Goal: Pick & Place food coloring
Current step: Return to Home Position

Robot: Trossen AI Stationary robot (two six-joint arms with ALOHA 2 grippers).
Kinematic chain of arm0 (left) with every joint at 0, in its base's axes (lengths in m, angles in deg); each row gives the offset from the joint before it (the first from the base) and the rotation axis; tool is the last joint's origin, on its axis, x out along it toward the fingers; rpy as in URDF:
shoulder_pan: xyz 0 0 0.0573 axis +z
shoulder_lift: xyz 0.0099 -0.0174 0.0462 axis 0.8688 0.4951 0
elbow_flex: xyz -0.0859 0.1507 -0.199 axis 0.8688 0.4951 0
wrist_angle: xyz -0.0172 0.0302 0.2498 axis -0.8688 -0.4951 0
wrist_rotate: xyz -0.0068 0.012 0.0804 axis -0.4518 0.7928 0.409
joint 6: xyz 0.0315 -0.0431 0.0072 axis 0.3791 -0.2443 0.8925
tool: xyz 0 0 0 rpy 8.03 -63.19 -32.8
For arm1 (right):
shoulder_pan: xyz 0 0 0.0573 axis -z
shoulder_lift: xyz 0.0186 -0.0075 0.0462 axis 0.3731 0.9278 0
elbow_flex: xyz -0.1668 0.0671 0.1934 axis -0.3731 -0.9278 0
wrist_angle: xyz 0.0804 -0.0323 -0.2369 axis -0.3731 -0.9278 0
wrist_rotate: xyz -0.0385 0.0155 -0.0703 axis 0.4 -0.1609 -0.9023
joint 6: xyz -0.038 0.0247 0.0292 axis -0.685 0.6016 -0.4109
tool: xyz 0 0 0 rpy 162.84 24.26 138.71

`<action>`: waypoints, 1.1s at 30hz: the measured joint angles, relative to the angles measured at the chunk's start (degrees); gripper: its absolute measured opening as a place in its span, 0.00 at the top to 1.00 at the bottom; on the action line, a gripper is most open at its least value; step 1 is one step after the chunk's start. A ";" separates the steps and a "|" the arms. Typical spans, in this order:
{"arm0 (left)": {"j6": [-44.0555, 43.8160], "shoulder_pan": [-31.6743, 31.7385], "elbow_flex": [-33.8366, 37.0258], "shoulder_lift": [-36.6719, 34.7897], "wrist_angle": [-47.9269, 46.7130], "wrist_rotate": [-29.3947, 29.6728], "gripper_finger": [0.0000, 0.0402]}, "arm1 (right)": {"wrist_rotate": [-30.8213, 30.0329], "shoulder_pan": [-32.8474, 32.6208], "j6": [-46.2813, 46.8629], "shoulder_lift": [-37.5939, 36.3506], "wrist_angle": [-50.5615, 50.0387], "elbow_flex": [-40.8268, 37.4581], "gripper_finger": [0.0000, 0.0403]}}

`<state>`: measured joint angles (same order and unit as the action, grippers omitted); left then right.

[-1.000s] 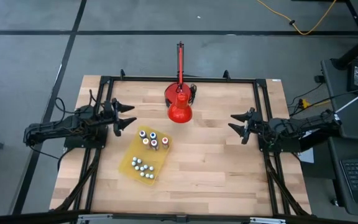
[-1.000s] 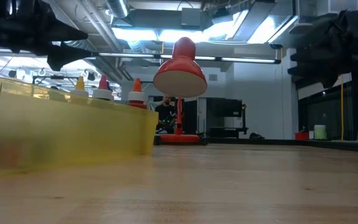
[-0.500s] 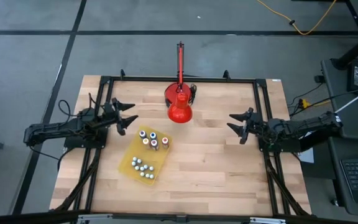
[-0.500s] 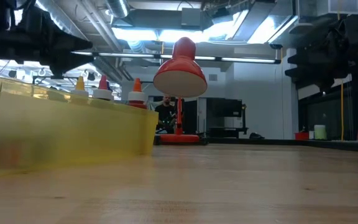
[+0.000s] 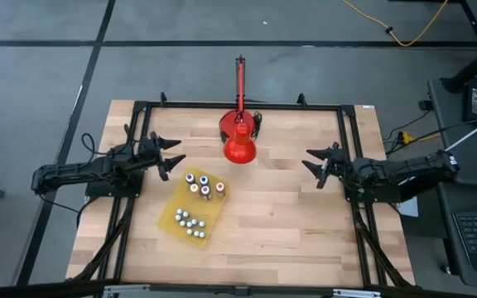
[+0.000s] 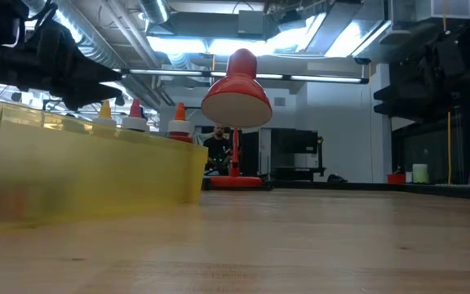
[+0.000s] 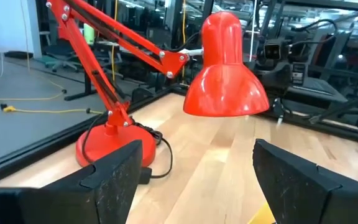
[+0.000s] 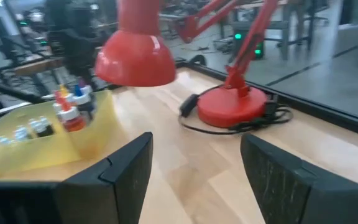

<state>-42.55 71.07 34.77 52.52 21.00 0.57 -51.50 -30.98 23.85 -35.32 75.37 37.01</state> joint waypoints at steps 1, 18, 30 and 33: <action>-0.08 0.00 0.00 0.03 -0.01 0.00 0.27 | -0.48 0.38 0.13 0.45 0.04 0.00 0.39; -1.67 0.00 0.00 0.14 -0.01 -0.22 0.27 | -0.48 1.79 7.17 7.36 0.06 -0.02 0.39; -1.68 0.00 0.00 0.14 0.01 -0.22 0.27 | -0.48 1.79 7.17 7.36 0.06 -0.02 0.39; -1.69 0.00 0.00 0.14 0.02 -0.22 0.27 | -0.48 1.79 7.17 7.36 0.06 -0.02 0.39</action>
<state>-44.24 71.07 34.77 52.66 21.02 0.35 -51.98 -29.20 31.02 -27.95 75.43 36.99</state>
